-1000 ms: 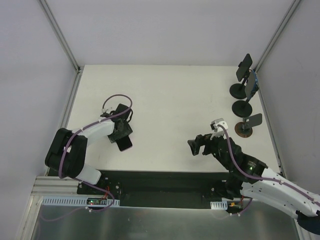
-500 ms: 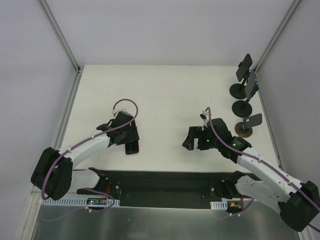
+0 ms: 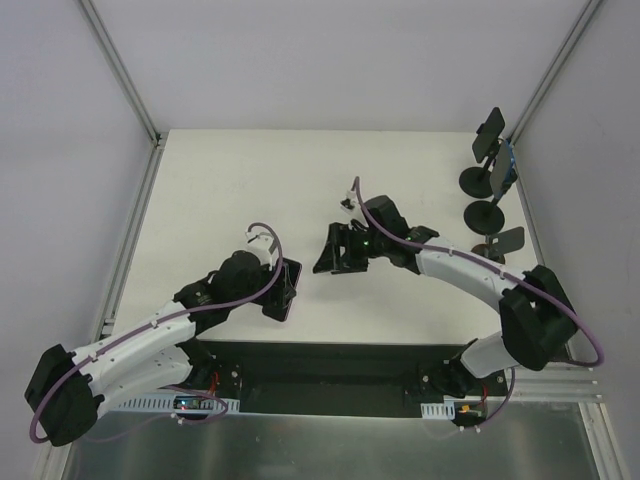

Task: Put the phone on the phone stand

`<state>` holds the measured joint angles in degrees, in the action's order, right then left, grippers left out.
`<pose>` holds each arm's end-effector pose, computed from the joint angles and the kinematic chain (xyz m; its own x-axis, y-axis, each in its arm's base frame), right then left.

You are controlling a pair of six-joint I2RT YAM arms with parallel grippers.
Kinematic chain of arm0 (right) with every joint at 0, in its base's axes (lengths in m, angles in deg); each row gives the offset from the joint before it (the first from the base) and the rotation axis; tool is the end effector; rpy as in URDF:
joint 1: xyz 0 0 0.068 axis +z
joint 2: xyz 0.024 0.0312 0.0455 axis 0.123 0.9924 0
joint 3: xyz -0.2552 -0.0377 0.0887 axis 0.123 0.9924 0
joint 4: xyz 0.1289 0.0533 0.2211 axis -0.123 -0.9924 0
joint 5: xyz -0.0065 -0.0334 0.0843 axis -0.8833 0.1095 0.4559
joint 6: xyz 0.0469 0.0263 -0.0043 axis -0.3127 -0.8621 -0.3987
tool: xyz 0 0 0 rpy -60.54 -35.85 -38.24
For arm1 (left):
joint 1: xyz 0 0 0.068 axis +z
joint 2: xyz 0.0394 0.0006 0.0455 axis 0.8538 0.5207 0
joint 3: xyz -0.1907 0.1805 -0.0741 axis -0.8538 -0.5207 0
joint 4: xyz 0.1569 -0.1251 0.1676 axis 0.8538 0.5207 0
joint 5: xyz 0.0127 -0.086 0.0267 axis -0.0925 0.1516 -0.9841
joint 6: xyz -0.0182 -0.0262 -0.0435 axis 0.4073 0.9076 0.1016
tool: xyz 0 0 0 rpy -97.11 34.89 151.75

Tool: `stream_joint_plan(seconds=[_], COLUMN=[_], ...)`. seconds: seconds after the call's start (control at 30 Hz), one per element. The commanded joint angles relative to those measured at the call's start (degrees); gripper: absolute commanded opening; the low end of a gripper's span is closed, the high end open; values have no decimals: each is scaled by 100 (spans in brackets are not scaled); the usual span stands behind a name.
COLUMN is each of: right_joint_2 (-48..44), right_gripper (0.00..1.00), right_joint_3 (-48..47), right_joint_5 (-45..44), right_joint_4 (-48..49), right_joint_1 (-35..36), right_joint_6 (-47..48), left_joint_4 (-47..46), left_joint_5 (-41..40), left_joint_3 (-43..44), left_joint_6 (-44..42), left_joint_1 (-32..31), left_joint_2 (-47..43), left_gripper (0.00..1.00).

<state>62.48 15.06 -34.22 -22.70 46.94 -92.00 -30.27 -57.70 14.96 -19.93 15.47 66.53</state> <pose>0.2263 0.2116 0.2404 -0.7583 -0.1980 -0.6211 -0.6136 0.5386 0.5774 0.1419 -0.1308 0.2156 -0.6342 -0.0176 -0.7730 0.4156 0.8353 -0.3600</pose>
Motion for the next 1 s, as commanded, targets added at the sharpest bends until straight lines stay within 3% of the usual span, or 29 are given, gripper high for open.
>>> stream_joint_plan(seconds=[0.0, 0.43, 0.67, 0.8, 0.97], right_joint_2=[513, 1560, 1719, 1737, 1675], right_gripper=[68, 33, 32, 45, 47], right_joint_3=[-788, -1290, -1369, -1378, -1229], right_joint_5=[20, 467, 528, 485, 397], right_joint_4=[307, 913, 1106, 1124, 1229], right_joint_1=[459, 1031, 1022, 978, 829], right_joint_6=[-193, -562, -571, -518, -571], left_joint_4=[-502, -687, -766, -924, -950], left_joint_5=[-49, 250, 637, 698, 725], left_joint_3=[-132, -536, -615, -642, -686], left_joint_6=[-299, -519, -589, -580, -536], left_joint_1=[-70, -79, -79, -79, -79], left_joint_2=[-444, -998, -1042, -1104, -1183], left_gripper=[0, 0, 0, 0, 0])
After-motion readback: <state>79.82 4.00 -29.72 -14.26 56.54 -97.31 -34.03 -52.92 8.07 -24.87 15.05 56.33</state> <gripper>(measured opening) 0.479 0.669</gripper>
